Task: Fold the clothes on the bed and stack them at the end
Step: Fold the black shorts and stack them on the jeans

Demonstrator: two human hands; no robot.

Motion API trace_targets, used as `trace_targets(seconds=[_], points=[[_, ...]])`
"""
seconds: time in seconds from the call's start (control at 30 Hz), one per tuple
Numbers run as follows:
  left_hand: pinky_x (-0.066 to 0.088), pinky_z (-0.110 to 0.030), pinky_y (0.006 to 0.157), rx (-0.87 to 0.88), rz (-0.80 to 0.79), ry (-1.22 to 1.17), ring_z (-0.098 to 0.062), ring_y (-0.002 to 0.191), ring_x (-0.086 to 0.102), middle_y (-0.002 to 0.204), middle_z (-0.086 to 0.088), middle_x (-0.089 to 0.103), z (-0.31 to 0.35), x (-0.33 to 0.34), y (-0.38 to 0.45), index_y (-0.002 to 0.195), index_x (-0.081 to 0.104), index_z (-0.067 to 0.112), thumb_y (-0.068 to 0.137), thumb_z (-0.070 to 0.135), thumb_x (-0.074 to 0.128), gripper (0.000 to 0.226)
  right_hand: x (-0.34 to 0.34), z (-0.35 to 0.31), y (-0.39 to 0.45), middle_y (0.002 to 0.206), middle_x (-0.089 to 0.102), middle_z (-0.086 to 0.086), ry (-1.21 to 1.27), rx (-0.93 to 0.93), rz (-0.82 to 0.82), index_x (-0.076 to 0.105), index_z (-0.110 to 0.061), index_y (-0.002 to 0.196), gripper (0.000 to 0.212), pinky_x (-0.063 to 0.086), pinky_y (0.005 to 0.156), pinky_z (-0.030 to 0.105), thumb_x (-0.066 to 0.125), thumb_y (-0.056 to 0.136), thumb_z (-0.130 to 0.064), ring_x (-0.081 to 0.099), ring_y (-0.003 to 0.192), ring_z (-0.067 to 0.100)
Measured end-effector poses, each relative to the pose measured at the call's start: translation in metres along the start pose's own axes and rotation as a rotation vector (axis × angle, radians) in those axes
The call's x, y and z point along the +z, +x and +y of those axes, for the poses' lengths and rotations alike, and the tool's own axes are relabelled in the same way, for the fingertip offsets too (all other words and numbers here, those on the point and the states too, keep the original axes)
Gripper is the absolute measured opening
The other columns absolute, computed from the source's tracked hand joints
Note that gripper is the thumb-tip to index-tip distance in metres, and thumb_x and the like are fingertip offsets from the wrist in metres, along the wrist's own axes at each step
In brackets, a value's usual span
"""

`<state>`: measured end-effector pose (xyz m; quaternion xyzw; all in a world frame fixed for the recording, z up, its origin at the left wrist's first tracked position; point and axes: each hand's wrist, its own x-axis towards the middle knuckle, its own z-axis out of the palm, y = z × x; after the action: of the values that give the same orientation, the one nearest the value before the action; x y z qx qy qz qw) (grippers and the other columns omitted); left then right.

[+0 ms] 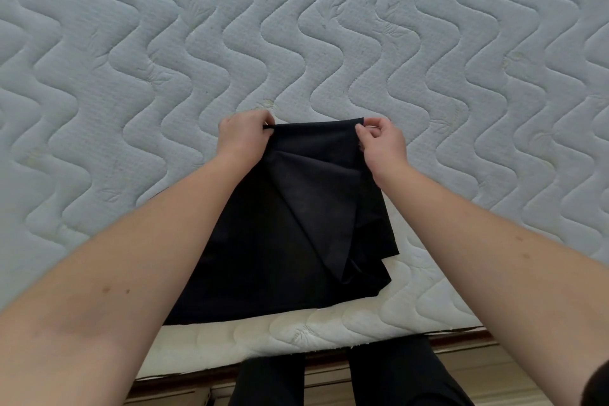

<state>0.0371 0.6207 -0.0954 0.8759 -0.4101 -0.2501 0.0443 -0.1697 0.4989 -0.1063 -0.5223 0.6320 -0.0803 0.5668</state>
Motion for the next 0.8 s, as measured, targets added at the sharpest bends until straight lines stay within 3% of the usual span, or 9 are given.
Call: trace_targets(seconds=[0.13,0.2,0.3,0.43,0.6,0.7,0.8], points=[[0.039,-0.041,0.093,0.191,0.137,-0.029,-0.030,0.111,0.056,0.115,-0.007,0.065,0.002,-0.002,-0.011,0.115,0.066,0.015,0.094,0.033,0.062,0.028,-0.008,-0.001,-0.004,0.095,0.063,-0.008,-0.057,-0.043,0.072,0.055,-0.018,0.120,0.025,0.050,0.093,0.034,0.058,0.096,-0.024,0.062,0.091,0.012],[0.038,-0.041,0.095,0.335,0.042,-0.026,-0.029,0.109,0.056,0.113,-0.006,0.064,0.004,-0.002,-0.019,0.113,0.066,0.015,0.091,0.042,0.065,0.035,-0.012,0.007,-0.015,0.083,0.056,-0.012,-0.259,-0.062,0.080,0.053,-0.022,0.113,0.027,0.047,0.078,0.033,0.059,0.093,-0.039,0.059,0.084,0.013],[0.032,-0.039,0.104,0.453,-0.194,0.177,-0.023,0.116,0.052,0.118,0.002,0.061,0.007,0.003,-0.028,0.125,0.057,0.024,0.086,0.057,0.063,0.052,-0.011,0.028,-0.041,0.081,0.056,-0.012,-0.432,0.005,-0.099,0.050,-0.025,0.104,0.038,0.039,0.068,0.028,0.066,0.085,-0.053,0.056,0.076,0.009],[0.030,-0.037,0.105,0.405,-0.228,0.318,-0.020,0.116,0.050,0.117,0.005,0.058,0.009,0.008,-0.028,0.125,0.056,0.029,0.088,0.044,0.066,0.041,-0.005,0.045,-0.055,0.080,0.055,-0.013,-0.453,0.069,-0.118,0.051,-0.024,0.098,0.027,0.036,0.061,0.022,0.072,0.086,-0.037,0.058,0.080,0.011],[0.030,-0.032,0.089,0.300,-0.094,0.023,-0.021,0.104,0.055,0.100,0.005,0.060,0.014,0.004,-0.021,0.100,0.065,0.023,0.093,0.031,0.062,0.010,-0.010,0.025,-0.047,0.084,0.055,-0.017,-0.317,-0.056,-0.034,0.051,-0.027,0.090,0.014,0.034,0.059,0.012,0.065,0.090,-0.032,0.051,0.074,-0.002],[0.029,-0.033,0.087,0.222,-0.040,-0.059,-0.023,0.098,0.059,0.095,0.003,0.065,0.015,0.001,-0.018,0.098,0.063,0.021,0.098,0.031,0.054,0.013,-0.015,0.003,-0.033,0.080,0.057,-0.017,-0.305,-0.157,-0.007,0.050,-0.029,0.088,0.015,0.034,0.056,0.006,0.066,0.090,-0.030,0.053,0.072,-0.005],[0.030,-0.038,0.099,0.150,-0.021,-0.106,-0.022,0.098,0.061,0.095,0.004,0.069,0.014,0.000,-0.017,0.105,0.062,0.023,0.101,0.040,0.047,0.024,-0.016,-0.009,-0.016,0.078,0.059,-0.015,-0.385,-0.184,-0.012,0.054,-0.026,0.091,0.015,0.035,0.060,0.013,0.068,0.089,-0.031,0.054,0.072,-0.002]])
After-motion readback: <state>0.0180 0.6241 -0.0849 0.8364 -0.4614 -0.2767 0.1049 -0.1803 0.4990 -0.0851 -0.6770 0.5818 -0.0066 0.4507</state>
